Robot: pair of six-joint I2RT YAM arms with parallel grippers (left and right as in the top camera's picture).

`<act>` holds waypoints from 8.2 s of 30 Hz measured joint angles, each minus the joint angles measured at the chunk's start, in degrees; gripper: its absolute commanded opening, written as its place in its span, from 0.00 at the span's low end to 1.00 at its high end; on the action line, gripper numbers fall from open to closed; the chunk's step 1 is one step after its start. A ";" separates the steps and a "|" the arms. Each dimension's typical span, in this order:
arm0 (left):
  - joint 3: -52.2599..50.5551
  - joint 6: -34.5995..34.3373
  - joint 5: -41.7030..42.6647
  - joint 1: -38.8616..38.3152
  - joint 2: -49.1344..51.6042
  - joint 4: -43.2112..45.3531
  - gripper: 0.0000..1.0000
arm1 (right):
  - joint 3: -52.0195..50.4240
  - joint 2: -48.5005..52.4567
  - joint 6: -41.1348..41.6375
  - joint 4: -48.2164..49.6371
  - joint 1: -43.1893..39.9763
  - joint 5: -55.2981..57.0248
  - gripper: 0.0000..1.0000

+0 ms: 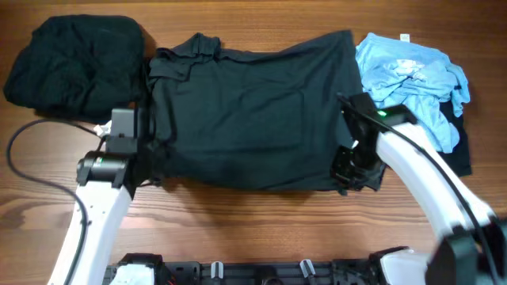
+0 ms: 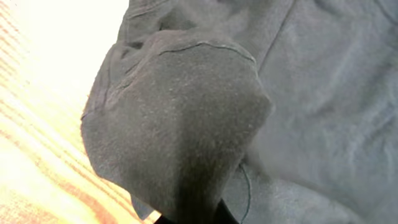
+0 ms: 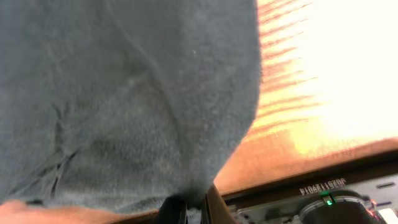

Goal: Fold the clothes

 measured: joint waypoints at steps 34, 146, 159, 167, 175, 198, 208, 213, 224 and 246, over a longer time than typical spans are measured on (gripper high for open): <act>0.90 0.44 0.17 0.00 18.43 29.81 0.04 | 0.09 8.85 -10.36 29.44 -10.29 2.21 0.04; 58.25 38.69 1.70 -4.81 71.78 17.90 0.04 | 48.11 55.36 -34.47 51.91 -9.35 5.84 0.14; 58.25 35.26 1.68 -4.81 71.43 17.29 0.04 | 51.23 55.32 -29.24 42.71 -9.90 6.64 0.04; 58.25 34.10 1.68 -4.81 59.30 12.72 0.04 | 53.51 44.50 -27.78 29.77 -9.68 6.62 0.04; 58.62 33.75 1.66 -4.81 50.84 -2.14 0.04 | 54.93 37.59 -24.59 7.96 -9.64 4.48 0.04; 51.45 33.35 0.76 -4.81 50.84 -15.56 0.13 | 46.62 37.64 -29.44 -5.44 -9.81 -1.86 0.74; 52.22 32.15 1.60 -3.43 39.69 -16.39 0.54 | 49.92 36.02 -34.49 -9.25 -16.17 -7.58 0.92; 52.87 32.09 5.84 -2.97 36.61 -17.27 0.64 | 47.32 35.87 -34.51 -6.91 -19.52 -8.09 0.92; 52.85 32.04 8.92 -2.97 36.61 -18.14 0.71 | 23.56 35.71 -32.59 12.37 -19.50 -13.81 0.89; 52.85 32.02 9.07 -2.97 36.61 -17.90 0.76 | 11.21 32.20 -24.63 30.42 -16.04 -26.69 0.04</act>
